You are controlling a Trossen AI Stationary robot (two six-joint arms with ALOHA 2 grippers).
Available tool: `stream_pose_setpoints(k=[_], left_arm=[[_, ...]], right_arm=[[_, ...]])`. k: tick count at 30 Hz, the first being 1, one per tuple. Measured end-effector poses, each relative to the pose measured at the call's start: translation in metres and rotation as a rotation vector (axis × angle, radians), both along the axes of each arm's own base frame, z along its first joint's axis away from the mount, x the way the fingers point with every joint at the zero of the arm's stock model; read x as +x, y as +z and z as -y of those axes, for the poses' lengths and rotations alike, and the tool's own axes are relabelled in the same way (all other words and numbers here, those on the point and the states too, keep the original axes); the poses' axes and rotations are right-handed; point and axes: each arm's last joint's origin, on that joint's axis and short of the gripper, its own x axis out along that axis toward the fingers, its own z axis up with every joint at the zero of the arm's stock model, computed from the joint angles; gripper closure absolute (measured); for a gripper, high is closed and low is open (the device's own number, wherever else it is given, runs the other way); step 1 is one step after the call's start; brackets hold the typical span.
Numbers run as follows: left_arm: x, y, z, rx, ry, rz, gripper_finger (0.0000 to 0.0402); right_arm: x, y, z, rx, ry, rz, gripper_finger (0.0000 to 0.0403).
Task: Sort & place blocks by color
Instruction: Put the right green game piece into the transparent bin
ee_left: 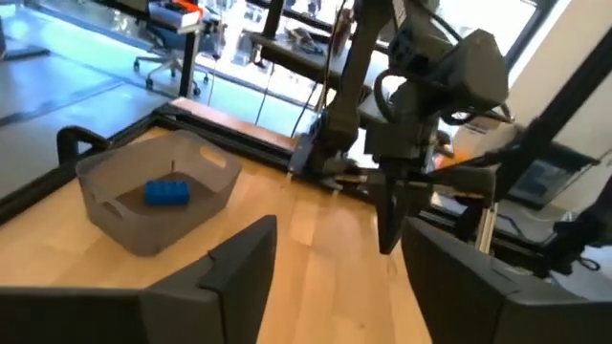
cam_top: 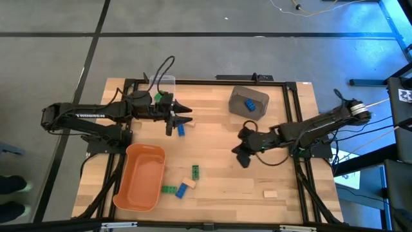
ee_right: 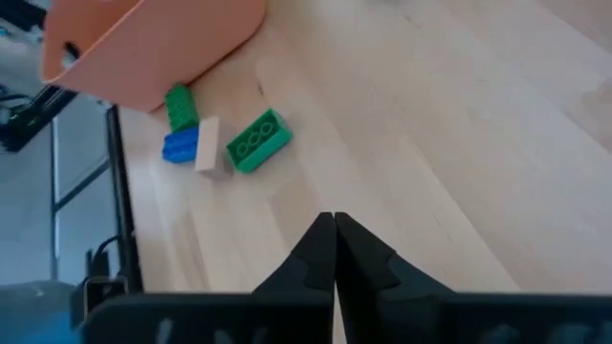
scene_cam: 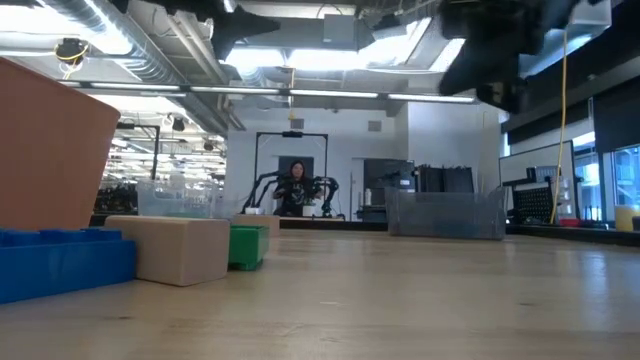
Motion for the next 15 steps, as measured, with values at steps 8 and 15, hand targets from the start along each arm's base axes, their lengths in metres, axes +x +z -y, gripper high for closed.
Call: stream_pose_setpoints(k=[8,15], left_arm=[[0.039,-0.003,0.023,-0.043,-0.032,-0.166,0.0168],[0.077,0.001,0.053,-0.065,-0.203,-0.436,0.0169]], right_arm=[[-0.032,-0.001,0.007,0.016,0.078,0.107,0.0403],[-0.037,-0.003,0.009,-0.023,0.126,0.113,0.0403]])
